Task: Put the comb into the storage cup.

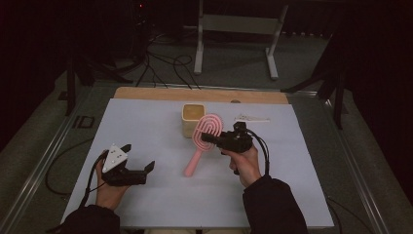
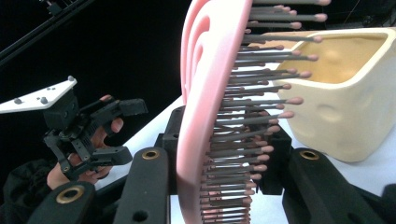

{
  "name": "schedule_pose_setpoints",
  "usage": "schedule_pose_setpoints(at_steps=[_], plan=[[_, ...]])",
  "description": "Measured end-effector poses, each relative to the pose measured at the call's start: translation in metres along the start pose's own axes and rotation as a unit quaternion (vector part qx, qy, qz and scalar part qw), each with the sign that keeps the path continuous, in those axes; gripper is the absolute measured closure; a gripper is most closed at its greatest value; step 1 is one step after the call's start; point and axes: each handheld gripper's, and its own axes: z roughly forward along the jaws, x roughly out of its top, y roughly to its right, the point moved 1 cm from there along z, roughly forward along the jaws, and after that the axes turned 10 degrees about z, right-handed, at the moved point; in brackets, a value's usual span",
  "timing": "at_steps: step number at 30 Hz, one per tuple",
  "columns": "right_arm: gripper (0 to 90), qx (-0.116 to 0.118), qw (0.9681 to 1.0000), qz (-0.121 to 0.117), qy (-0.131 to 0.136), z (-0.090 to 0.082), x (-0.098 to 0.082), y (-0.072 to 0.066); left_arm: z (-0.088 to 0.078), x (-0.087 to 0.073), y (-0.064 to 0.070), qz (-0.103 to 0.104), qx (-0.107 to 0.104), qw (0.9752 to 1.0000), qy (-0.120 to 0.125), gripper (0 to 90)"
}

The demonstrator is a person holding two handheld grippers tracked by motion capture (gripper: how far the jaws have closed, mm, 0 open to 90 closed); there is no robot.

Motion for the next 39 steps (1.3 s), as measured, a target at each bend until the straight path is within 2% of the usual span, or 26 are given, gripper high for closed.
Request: schedule_pose_setpoints(at_steps=[3,8,16,27,29,39], plan=[[64.0,0.001,1.0,0.001,0.0,0.0,0.001,0.0,-0.005,-0.01,-0.003,-0.015,-0.001,0.9999,0.002,0.1],[64.0,0.001,1.0,0.0,0.001,-0.001,0.002,-0.003,-0.014,-0.025,-0.006,-0.02,0.006,0.9998,-0.003,0.1],[64.0,-0.003,1.0,0.002,0.008,-0.004,0.006,-0.001,-0.022,-0.037,-0.008,-0.027,0.018,0.9995,0.005,0.1],[64.0,-0.009,0.9998,-0.007,0.014,-0.005,0.018,-0.009,-0.014,-0.039,-0.005,-0.029,0.041,0.9988,0.001,0.2],[64.0,-0.01,0.9998,-0.009,0.016,-0.005,0.02,-0.01,-0.014,-0.039,-0.004,-0.024,0.047,0.9986,0.002,0.2],[64.0,-0.005,0.9996,0.003,0.028,-0.003,0.029,-0.011,-0.015,-0.037,-0.003,-0.018,0.068,0.9975,0.006,0.2]])
